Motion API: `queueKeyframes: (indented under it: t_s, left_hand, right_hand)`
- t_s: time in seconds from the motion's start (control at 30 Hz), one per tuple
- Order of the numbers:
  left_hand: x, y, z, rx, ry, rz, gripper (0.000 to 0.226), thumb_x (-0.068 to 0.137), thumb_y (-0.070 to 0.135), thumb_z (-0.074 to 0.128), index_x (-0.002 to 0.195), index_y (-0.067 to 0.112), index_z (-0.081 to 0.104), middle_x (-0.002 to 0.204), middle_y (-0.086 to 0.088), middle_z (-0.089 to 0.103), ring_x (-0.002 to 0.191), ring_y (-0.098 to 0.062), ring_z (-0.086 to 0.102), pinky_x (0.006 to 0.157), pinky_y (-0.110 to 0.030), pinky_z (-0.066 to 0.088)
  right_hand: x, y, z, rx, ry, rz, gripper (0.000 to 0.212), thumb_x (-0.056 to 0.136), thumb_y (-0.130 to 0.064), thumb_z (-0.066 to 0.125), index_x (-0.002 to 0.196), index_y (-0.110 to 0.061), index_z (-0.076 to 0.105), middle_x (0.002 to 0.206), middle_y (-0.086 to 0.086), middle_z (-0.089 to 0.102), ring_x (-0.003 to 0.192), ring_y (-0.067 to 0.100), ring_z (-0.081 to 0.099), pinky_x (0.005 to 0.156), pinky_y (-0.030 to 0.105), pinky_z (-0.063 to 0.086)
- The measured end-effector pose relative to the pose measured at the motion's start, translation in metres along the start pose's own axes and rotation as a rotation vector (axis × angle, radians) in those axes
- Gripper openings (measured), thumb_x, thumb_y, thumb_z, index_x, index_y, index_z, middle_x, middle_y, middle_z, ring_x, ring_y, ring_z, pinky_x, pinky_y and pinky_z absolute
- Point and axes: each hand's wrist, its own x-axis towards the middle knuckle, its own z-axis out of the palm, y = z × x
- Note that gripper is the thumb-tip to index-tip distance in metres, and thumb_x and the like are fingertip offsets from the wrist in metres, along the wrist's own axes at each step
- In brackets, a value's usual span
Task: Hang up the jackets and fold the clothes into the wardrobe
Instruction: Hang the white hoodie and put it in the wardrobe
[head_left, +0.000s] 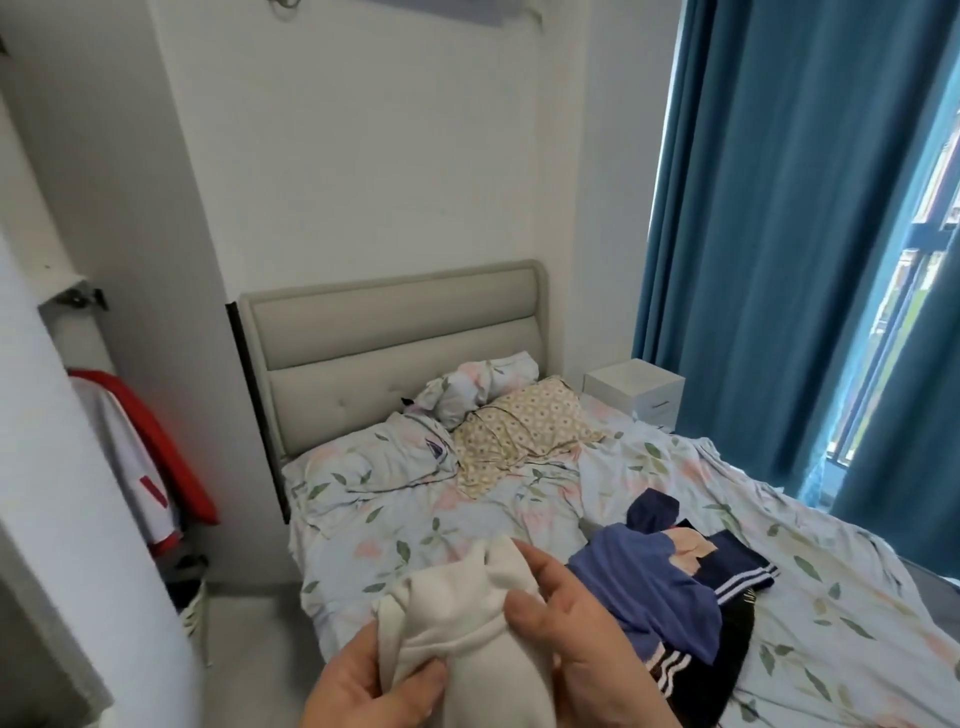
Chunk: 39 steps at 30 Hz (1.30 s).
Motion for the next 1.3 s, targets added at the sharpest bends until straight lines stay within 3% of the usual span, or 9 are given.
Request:
queueKeyframes:
  t_s: [0.27,0.47,0.6,0.67,0.8,1.0,1.07,1.13,1.3]
  left_hand:
    - [-0.015,0.043,-0.059,0.121,0.114,0.223,0.029,0.079,-0.005,0.069,0.087,0.023,0.067,0.068,0.023,0.071,0.068,0.019,0.062,0.056,0.001,0.042]
    - [-0.002,0.057,-0.104,0.114,0.173,0.262,0.032,0.057,0.024,0.075,0.089,0.024,0.079,0.091,0.002,0.077,0.085,-0.007,0.072,0.069,-0.015,0.054]
    - [0.016,0.066,-0.146,0.342,0.276,0.351,0.024,0.055,0.036,0.081,0.074,0.049,0.075,0.079,0.011,0.076,0.074,0.002,0.070,0.061,-0.008,0.050]
    - [0.029,0.066,-0.166,0.569,0.397,0.407,0.022,0.058,0.048,0.085,0.069,0.058,0.070,0.070,0.015,0.073,0.065,0.001,0.066,0.056,-0.010,0.048]
    - [0.060,0.065,-0.214,0.987,0.573,0.651,0.042,0.052,0.067,0.075,0.054,0.026,0.070,0.065,0.010,0.054,0.059,-0.013,0.053,0.059,-0.022,0.042]
    - [0.096,0.060,-0.254,0.306,0.331,0.505,0.069,0.040,0.020,0.086,0.101,0.015,0.054,0.088,-0.011,0.072,0.067,-0.010,0.069,0.054,-0.016,0.052]
    - [0.107,0.059,-0.263,0.216,0.312,0.436,0.078,0.041,0.026,0.085,0.111,0.025,0.052,0.096,0.002,0.074,0.077,-0.006,0.071,0.059,-0.014,0.052]
    - [0.117,0.058,-0.270,0.190,0.299,0.432,0.073,0.046,0.035,0.086,0.114,0.032,0.057,0.100,0.019,0.072,0.087,-0.001,0.069,0.067,-0.014,0.054]
    - [0.150,0.050,-0.276,0.152,0.398,0.384,0.040,0.054,0.031,0.081,0.092,0.025,0.071,0.087,0.010,0.076,0.080,0.002,0.069,0.068,-0.011,0.051]
  right_hand:
    - [0.019,0.040,0.060,-0.182,-0.100,-0.027,0.061,0.059,-0.002,0.081,0.117,-0.004,0.060,0.096,0.018,0.075,0.089,0.031,0.070,0.087,0.042,0.054]
    - [0.028,0.066,0.096,-0.690,-0.364,0.006,0.060,0.061,-0.041,0.079,0.119,-0.034,0.064,0.112,-0.007,0.074,0.108,0.011,0.068,0.095,0.029,0.052]
    - [0.053,0.087,0.132,-0.787,-0.261,-0.061,0.020,0.082,-0.019,0.074,0.097,-0.031,0.077,0.094,-0.006,0.077,0.094,0.007,0.071,0.083,0.021,0.052]
    - [0.068,0.098,0.149,-0.807,-0.162,-0.091,0.027,0.083,-0.005,0.071,0.084,-0.031,0.076,0.080,-0.009,0.076,0.079,-0.002,0.069,0.072,0.011,0.047]
    - [0.097,0.122,0.179,-0.812,-0.112,-0.179,0.040,0.079,0.011,0.068,0.076,-0.028,0.076,0.076,-0.014,0.076,0.075,-0.010,0.067,0.071,0.004,0.044]
    - [0.148,0.139,0.218,-0.757,-0.191,-0.183,0.044,0.080,0.001,0.073,0.076,-0.043,0.079,0.086,-0.012,0.077,0.082,-0.003,0.070,0.070,0.008,0.049]
    - [0.159,0.144,0.227,-0.731,-0.178,-0.200,0.037,0.070,-0.010,0.073,0.079,-0.045,0.078,0.087,-0.009,0.077,0.081,0.000,0.071,0.069,0.010,0.049]
    - [0.170,0.149,0.231,-0.688,-0.168,-0.189,0.032,0.064,-0.015,0.070,0.082,-0.040,0.079,0.088,-0.003,0.078,0.082,0.004,0.071,0.069,0.012,0.050]
    - [0.214,0.161,0.230,-0.722,-0.212,-0.140,0.049,0.080,0.015,0.067,0.075,-0.031,0.080,0.088,-0.002,0.078,0.083,0.006,0.072,0.072,0.012,0.050]
